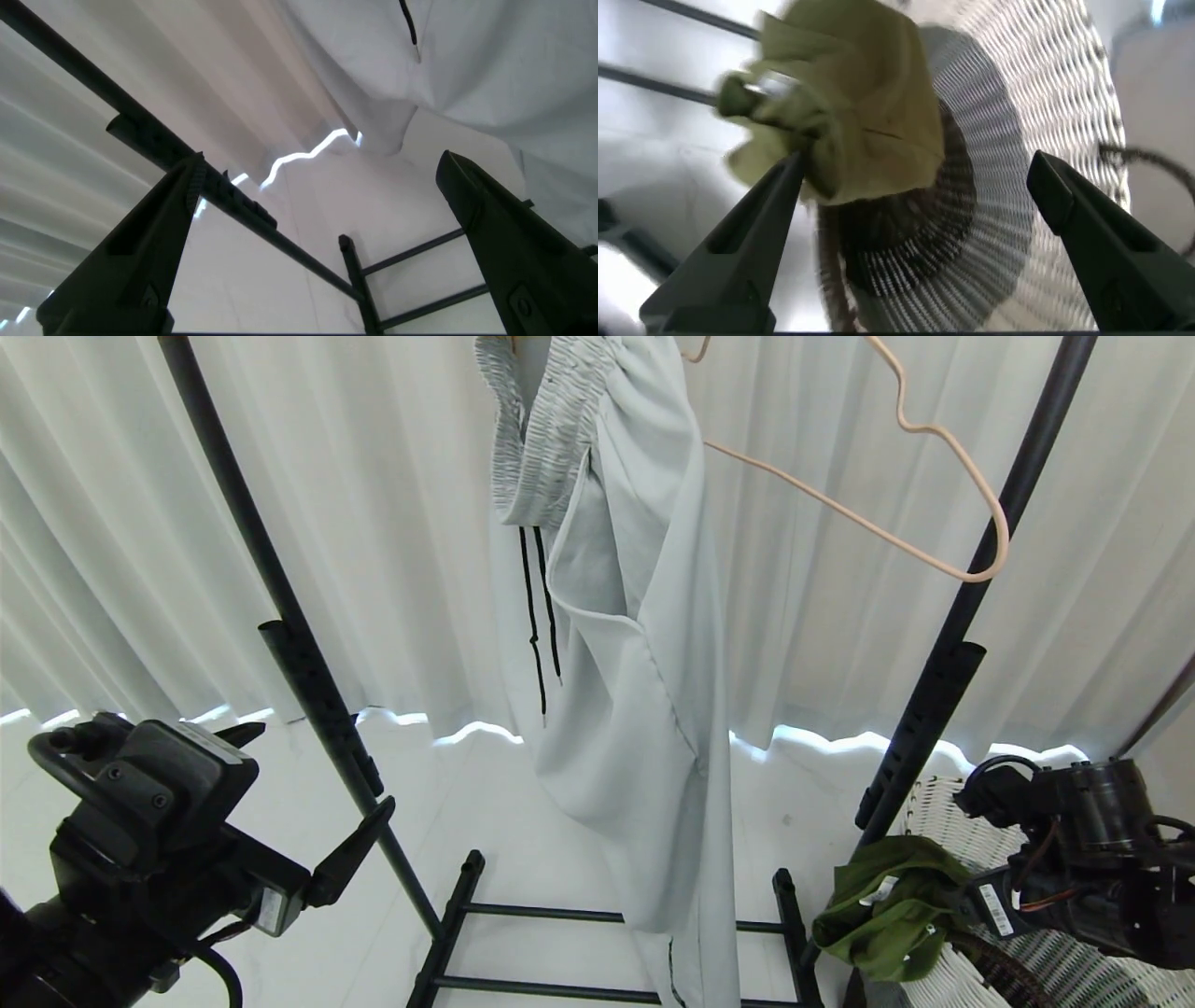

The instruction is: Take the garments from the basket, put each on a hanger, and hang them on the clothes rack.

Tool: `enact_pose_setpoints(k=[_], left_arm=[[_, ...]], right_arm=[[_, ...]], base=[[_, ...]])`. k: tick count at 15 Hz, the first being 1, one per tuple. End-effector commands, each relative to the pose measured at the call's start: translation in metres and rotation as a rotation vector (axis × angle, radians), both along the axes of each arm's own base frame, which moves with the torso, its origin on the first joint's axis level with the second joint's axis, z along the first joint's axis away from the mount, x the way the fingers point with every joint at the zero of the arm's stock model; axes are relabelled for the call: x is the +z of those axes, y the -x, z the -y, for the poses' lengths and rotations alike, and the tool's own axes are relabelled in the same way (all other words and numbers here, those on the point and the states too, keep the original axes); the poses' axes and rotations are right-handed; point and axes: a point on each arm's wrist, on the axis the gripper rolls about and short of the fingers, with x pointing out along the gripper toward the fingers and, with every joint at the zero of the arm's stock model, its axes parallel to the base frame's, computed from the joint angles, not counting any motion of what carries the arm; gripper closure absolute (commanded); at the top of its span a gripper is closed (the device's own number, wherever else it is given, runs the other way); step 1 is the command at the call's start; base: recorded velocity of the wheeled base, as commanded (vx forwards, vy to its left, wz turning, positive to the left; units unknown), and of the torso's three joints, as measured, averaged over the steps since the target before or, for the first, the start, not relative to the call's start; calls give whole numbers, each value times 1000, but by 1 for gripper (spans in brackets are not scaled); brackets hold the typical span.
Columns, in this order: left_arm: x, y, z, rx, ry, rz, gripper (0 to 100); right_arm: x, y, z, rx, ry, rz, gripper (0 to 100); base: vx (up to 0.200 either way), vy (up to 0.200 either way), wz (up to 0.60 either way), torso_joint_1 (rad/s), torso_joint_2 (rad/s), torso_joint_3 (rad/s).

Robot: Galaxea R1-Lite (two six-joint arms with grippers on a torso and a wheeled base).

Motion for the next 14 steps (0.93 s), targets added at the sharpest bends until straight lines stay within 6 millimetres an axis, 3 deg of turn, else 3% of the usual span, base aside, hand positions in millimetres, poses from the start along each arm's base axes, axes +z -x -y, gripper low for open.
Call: enact_pose_setpoints(k=[1,3,4,9,11,14], left_arm=[[-1,-1,0,0,-2,-6,0],[-1,0,0,1,-2,-6,0],[-1,-1,0,0,-3,-7,0],[-1,-1,0,0,-3,-7,0],[-2,0,0,0,-4,-8,0],[-5,3,-1,3,-7,-17,0]], right_arm=[[-11,-6,-1,-21,10,-29,0],[-13,-9,-1,-40,16,-5,0],[-12,-10,-1,-41,14,7,100],[-8,-10,-1,-62,35,30,100],[4,-9,-3,-54,23,78,100],[37,-13,-4,-44,1,210,100]], base=[[0,0,0,0,0,0],[0,0,0,0,0,0],[0,0,0,0,0,0],[0,0,0,0,0,0],[0,0,0,0,0,0],[0,0,0,0,0,0]])
